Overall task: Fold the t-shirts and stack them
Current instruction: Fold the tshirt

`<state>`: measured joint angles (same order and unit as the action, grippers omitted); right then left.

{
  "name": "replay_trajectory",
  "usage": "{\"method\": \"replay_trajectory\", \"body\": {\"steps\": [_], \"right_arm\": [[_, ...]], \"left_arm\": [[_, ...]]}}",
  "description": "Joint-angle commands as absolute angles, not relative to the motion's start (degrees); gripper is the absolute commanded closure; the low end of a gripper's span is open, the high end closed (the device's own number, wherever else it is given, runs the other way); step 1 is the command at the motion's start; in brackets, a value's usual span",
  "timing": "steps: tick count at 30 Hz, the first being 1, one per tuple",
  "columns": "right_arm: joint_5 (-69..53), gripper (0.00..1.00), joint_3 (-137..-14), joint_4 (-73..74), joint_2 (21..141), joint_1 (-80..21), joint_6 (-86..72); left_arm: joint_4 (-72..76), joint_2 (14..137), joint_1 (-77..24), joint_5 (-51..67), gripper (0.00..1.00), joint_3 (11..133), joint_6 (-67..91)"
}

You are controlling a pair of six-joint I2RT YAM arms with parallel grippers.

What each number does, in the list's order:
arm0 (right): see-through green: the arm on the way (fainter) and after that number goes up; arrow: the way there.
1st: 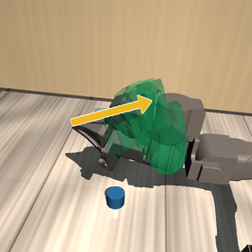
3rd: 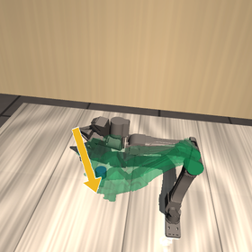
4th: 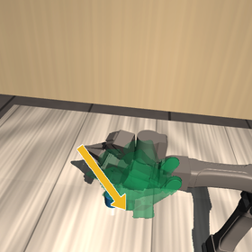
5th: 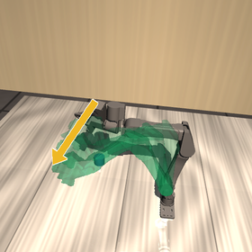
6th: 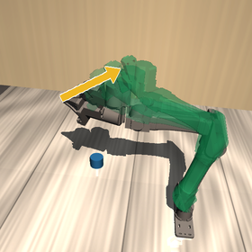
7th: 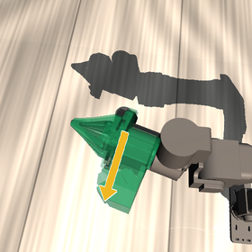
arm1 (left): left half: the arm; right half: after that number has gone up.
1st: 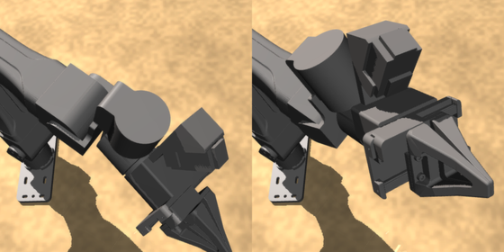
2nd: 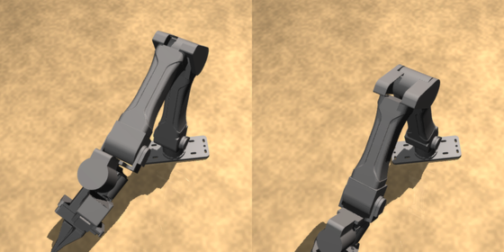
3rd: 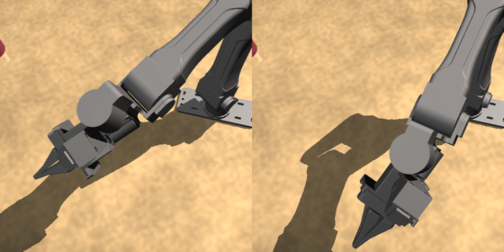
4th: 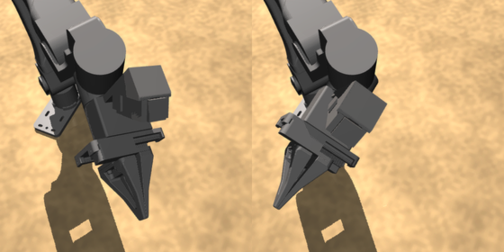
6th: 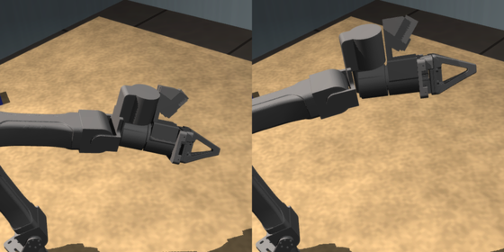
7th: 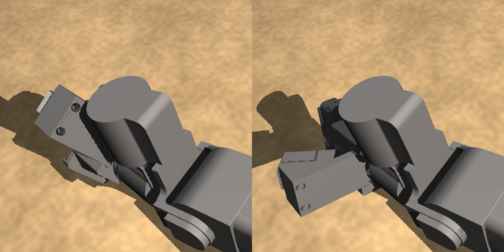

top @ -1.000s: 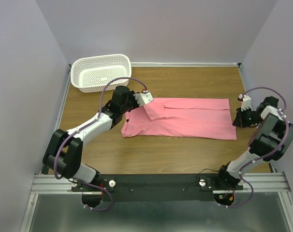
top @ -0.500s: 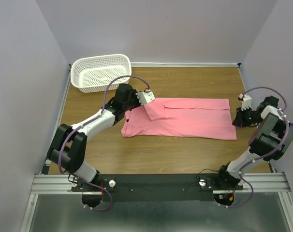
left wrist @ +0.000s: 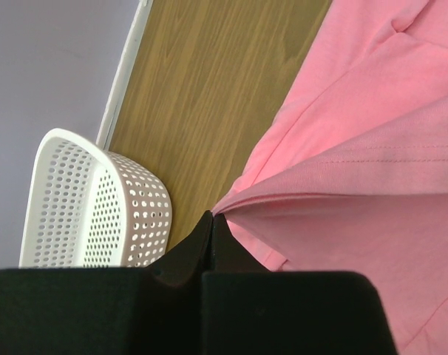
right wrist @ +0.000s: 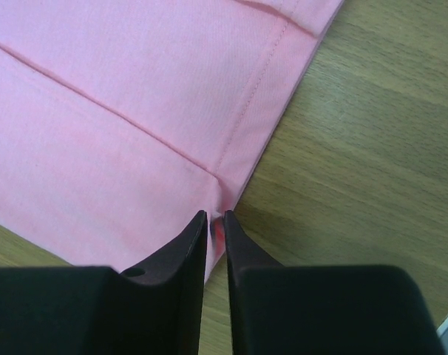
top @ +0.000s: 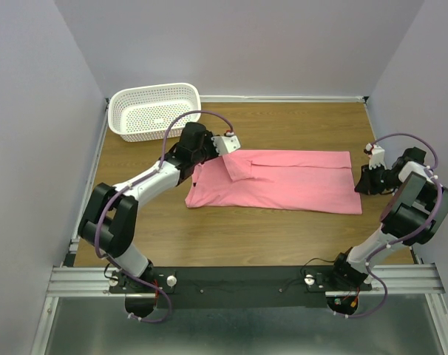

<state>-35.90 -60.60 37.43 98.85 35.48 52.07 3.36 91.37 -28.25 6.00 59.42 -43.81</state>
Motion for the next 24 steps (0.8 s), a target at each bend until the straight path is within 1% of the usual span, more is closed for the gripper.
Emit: {"method": "replay_trajectory", "body": {"steps": [1, 24], "right_arm": [[-37.8, 0.78, -62.0, 36.7, 100.0, 35.9, 51.6], [-37.4, 0.74, -61.9, 36.4, 100.3, 35.9, 51.6]], "left_arm": [[2.5, 93.3, -28.7, 4.6, 1.0, 62.4, -45.1], [0.5, 99.2, -30.3, 3.9, 1.0, 68.3, -47.3]]}}
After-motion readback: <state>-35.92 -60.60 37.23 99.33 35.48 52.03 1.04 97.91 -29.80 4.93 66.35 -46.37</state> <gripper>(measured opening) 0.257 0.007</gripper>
